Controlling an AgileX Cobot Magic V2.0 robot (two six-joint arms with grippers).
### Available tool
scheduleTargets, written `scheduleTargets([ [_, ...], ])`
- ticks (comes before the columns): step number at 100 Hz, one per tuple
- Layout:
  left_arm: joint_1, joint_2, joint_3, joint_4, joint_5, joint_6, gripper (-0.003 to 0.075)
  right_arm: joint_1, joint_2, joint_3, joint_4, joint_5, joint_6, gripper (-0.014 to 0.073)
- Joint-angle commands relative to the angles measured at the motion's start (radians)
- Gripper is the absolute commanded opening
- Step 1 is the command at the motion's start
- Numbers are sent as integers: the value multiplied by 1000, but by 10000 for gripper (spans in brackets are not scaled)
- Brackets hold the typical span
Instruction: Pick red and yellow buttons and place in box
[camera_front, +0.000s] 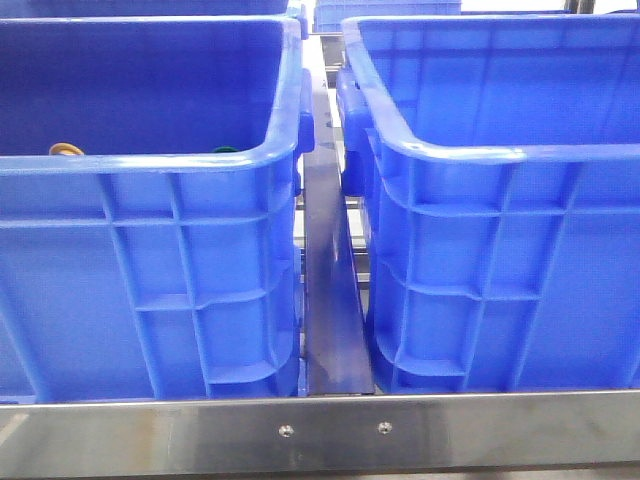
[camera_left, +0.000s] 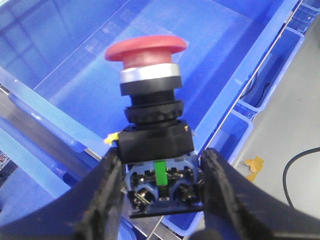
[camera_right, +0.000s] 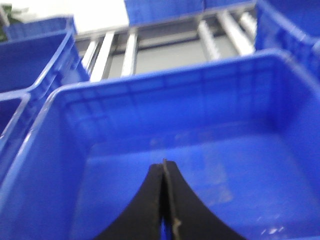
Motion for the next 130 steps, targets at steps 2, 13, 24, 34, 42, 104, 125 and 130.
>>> scheduleTargets([
  [2, -7, -23, -25, 31, -33, 0, -19, 4, 126, -96, 106, 7, 0, -67],
  [13, -7, -23, -25, 31, -25, 0, -19, 4, 219, -124, 192, 19, 0, -67],
  [24, -7, -23, -25, 31, -23, 0, -19, 4, 281, -124, 241, 23, 0, -36],
  [34, -7, -23, -25, 29, -22, 0, -19, 4, 320, -124, 277, 36, 0, 114],
  [42, -7, -23, -25, 29, -22, 0, -19, 4, 327, -124, 310, 36, 0, 286],
  [104, -7, -23, -25, 29, -22, 0, -19, 4, 457, -124, 1108, 290, -607, 612],
  [125, -7, -23, -25, 29, -22, 0, -19, 4, 551, -124, 1250, 429, -736, 612],
  [130, -7, -23, -25, 29, -22, 0, -19, 5, 568, -124, 1275, 452, -757, 612],
])
